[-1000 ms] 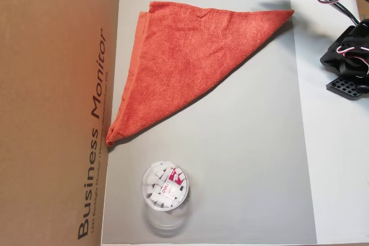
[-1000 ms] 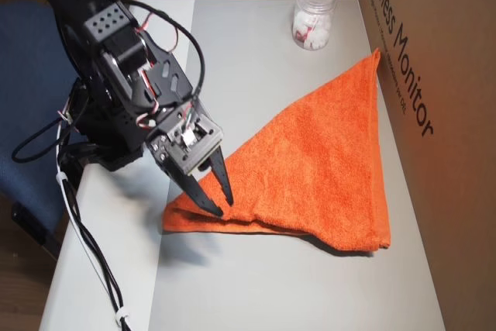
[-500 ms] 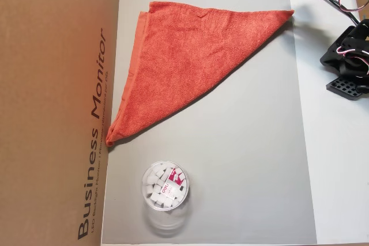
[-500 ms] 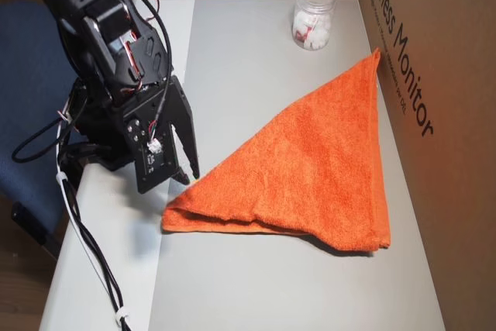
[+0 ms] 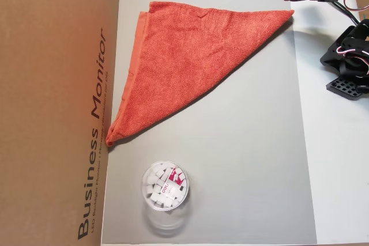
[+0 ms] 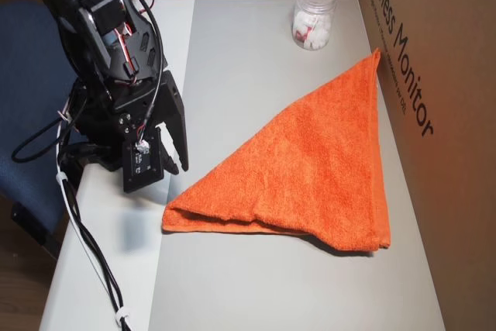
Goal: Fold the blanket.
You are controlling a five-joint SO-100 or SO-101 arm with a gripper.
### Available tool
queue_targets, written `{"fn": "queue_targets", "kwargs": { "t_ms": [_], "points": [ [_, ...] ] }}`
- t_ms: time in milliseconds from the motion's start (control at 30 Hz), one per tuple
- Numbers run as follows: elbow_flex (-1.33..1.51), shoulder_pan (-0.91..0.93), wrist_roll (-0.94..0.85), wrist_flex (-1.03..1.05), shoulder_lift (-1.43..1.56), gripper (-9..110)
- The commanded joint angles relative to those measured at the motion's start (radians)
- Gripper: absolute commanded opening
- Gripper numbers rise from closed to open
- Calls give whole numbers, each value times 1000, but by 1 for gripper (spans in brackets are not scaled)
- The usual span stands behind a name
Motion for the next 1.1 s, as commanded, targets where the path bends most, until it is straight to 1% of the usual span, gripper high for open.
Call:
{"fn": "queue_targets", "kwargs": {
  "t_ms": [0, 300, 433, 633, 700, 833, 1000, 1067],
  "points": [
    [-46, 8, 46, 3, 23, 4],
    [18, 109, 75, -9, 21, 4],
    [71, 147, 77, -14, 21, 8],
    [135, 170, 78, -21, 11, 8],
    [155, 169, 92, -60, 5, 9],
    [219, 150, 175, -181, 3, 9],
    [290, 109, 183, -249, 3, 9],
    [313, 83, 184, -279, 3, 12]
  ]
}}
